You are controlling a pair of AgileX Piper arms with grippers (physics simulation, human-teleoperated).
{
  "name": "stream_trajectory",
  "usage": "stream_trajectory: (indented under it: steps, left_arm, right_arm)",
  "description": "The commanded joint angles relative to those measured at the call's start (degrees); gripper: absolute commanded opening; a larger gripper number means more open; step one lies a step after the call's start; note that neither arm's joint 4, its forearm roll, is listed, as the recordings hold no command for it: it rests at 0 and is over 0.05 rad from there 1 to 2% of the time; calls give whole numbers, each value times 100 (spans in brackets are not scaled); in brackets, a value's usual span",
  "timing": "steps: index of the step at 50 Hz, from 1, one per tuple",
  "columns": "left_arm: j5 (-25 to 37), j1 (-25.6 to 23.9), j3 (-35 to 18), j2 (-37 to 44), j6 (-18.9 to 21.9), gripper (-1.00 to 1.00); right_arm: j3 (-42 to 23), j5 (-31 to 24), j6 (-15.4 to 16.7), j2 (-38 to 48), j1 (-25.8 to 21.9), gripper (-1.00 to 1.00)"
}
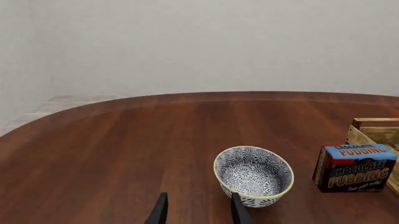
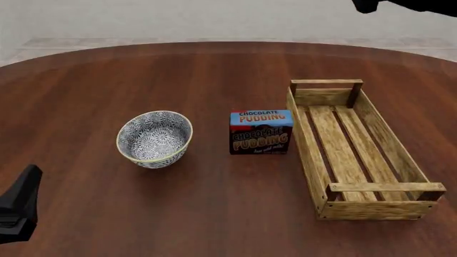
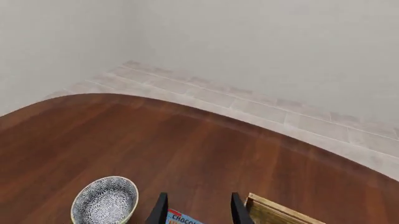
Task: Pick up the bowl on the left and put it in the tray.
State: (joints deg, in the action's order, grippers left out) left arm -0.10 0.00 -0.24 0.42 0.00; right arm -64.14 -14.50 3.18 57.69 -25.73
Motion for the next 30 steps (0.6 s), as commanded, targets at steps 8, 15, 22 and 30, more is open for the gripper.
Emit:
stream_trajectory:
  steps: [8, 15, 22, 30]
  left_arm:
    - [0, 0, 0, 0, 0, 100]
    - [0, 0, 0, 0, 0, 100]
    - [0, 0, 0, 0, 0, 100]
    - [0, 0, 0, 0, 0, 100]
  right_arm:
    - [-756, -115, -152, 957, -564, 100]
    - [-938, -73, -186, 1343, -727, 100]
    - [-1125, -18, -205, 1694, -788, 100]
    - [-1296, 55, -165, 2203, -861, 100]
